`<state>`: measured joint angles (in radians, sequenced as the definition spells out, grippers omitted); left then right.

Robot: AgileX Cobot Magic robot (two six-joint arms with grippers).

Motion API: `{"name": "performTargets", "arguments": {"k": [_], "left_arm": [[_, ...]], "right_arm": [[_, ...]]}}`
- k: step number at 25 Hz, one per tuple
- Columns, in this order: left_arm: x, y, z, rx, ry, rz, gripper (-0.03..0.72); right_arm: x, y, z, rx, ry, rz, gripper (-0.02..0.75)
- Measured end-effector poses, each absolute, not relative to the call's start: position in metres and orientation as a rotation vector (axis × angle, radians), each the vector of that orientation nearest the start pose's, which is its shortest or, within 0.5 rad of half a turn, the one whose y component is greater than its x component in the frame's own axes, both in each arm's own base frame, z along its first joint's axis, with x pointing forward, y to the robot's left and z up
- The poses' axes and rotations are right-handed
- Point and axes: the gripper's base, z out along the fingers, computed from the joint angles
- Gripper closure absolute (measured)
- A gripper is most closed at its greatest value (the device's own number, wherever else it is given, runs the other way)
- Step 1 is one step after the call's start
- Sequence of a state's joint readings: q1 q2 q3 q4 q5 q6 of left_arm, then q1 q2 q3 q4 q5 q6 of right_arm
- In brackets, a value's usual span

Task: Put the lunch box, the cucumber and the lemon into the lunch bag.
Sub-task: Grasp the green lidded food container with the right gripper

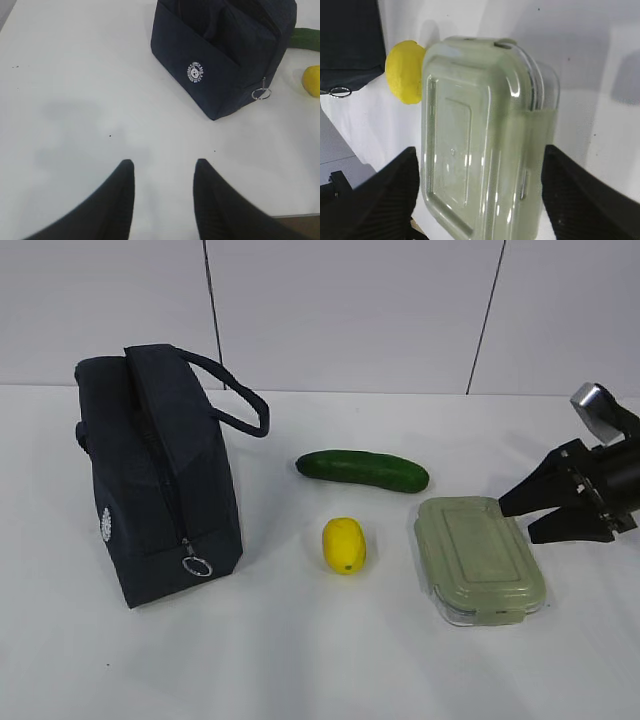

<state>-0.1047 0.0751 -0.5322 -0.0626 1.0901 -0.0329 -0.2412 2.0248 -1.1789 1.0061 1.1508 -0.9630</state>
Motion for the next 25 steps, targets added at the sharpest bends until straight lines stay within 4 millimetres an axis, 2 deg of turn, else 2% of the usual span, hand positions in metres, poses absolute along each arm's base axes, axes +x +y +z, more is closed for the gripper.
{"name": "performTargets", "arguments": {"k": [15, 25], "left_arm": [[0.002, -0.005, 0.284, 0.078, 2.117, -0.158, 0.412], [0.002, -0.005, 0.284, 0.078, 2.117, -0.158, 0.412]], "right_arm": [[0.358, -0.017, 0.122, -0.170, 2.723, 1.256, 0.148], [0.362, -0.015, 0.111, -0.087, 2.700, 1.320, 0.148]]}}
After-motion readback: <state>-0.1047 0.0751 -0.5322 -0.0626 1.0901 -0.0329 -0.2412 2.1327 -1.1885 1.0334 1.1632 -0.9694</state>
